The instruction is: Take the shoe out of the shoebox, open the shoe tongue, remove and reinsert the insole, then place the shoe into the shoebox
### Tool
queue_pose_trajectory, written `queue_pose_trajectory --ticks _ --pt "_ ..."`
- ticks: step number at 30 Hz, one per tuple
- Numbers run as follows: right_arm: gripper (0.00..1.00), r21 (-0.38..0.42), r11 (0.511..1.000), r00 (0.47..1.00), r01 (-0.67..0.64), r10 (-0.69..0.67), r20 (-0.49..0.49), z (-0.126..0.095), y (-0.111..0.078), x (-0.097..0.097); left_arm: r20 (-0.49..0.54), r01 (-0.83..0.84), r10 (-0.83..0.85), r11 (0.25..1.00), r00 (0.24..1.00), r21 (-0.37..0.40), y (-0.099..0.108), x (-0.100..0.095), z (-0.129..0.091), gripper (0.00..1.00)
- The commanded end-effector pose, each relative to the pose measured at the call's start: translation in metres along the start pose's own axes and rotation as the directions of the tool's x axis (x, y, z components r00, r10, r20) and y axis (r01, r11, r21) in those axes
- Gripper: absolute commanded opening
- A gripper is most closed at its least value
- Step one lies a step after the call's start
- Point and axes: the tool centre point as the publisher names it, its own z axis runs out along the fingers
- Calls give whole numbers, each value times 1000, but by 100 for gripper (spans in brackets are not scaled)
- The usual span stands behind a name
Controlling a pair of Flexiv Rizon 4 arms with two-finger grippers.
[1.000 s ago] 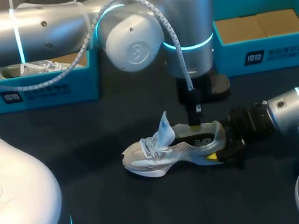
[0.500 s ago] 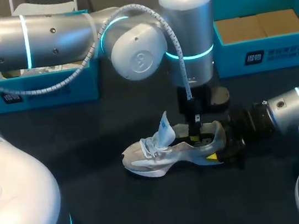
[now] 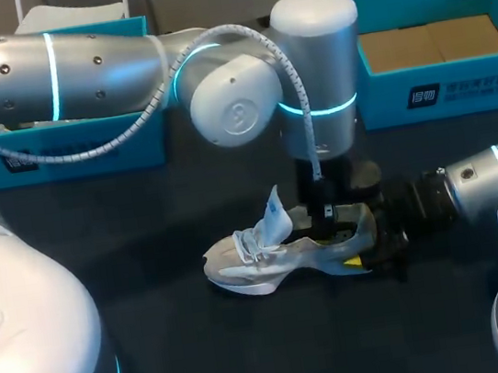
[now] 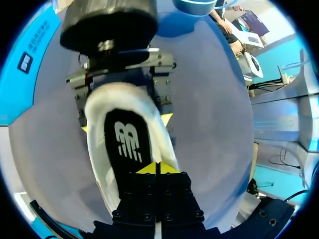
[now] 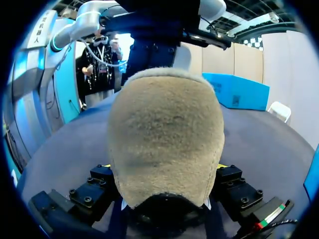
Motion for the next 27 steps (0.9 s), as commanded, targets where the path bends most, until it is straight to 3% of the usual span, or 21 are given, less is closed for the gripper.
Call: queue_pose_trajectory --ticks 1,14,15,16,18,27 --pt "0 4 1000 1000 -1 1 1 0 0 -1 -12 10 -10 1000 1000 -2 12 -2 8 0" --pt "0 4 1000 1000 -1 1 1 0 0 -1 7 -30 30 1000 1000 -4 29 19 16 0" --pt "0 4 1000 1000 -1 1 1 0 0 -1 16 -25 25 1000 1000 -3 28 18 18 9" --pt "0 4 1000 1000 -1 1 1 0 0 -1 23 -21 21 1000 1000 -5 28 18 19 25" --pt "0 4 1000 1000 -1 1 1 0 0 -1 28 -15 15 1000 999 -5 28 16 22 36" --pt "0 4 1000 1000 -1 1 1 0 0 -1 139 -1 3 1000 990 -17 18 5 35 40"
